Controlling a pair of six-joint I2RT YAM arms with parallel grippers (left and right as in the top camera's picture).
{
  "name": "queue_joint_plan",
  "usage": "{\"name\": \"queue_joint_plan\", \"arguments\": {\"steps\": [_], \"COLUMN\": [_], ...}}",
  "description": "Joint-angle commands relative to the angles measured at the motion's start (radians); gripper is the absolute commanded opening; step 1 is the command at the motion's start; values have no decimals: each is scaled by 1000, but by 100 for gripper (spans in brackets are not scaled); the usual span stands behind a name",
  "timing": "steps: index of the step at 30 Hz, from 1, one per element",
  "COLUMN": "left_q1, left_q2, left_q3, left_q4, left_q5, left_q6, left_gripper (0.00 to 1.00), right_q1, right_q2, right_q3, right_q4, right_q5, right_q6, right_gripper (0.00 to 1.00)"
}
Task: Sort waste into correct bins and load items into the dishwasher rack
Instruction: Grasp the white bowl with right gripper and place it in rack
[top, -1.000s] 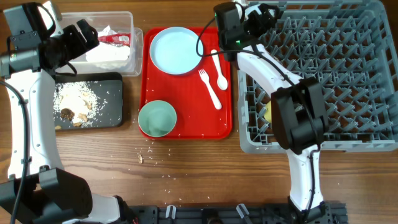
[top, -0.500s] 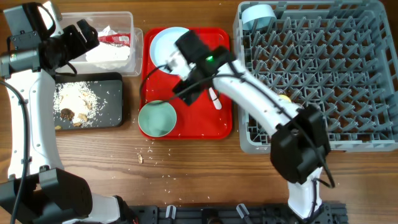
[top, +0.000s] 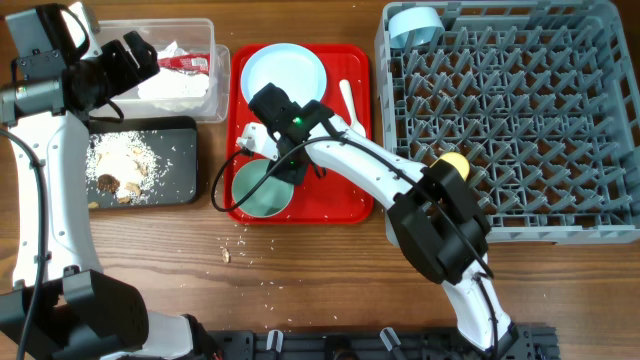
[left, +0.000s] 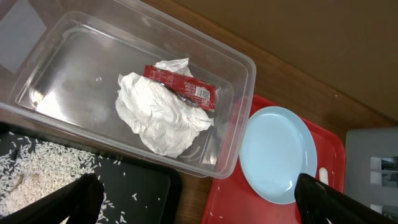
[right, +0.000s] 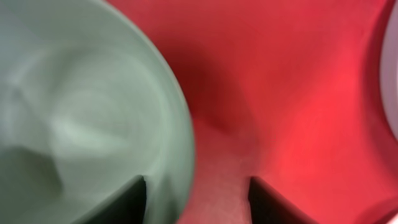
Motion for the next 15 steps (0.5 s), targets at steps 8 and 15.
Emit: {"name": "queue_joint_plan", "arguments": {"steps": [8,15], "left_q1": [5,5], "left_q2": [-4,-4], "left_q3": [10,10], "left_q4": [2,2], "left_q5": [-10,-10], "left_q6": [-5,-5], "left_gripper": [100,100], "right_q1": [-70,-306], "right_q2": [-121,-329], "right_q3": [63,61], "right_q4": [10,-31], "right_q5": [227,681], "right_q6": [225,643], "right_gripper": [4,4]}}
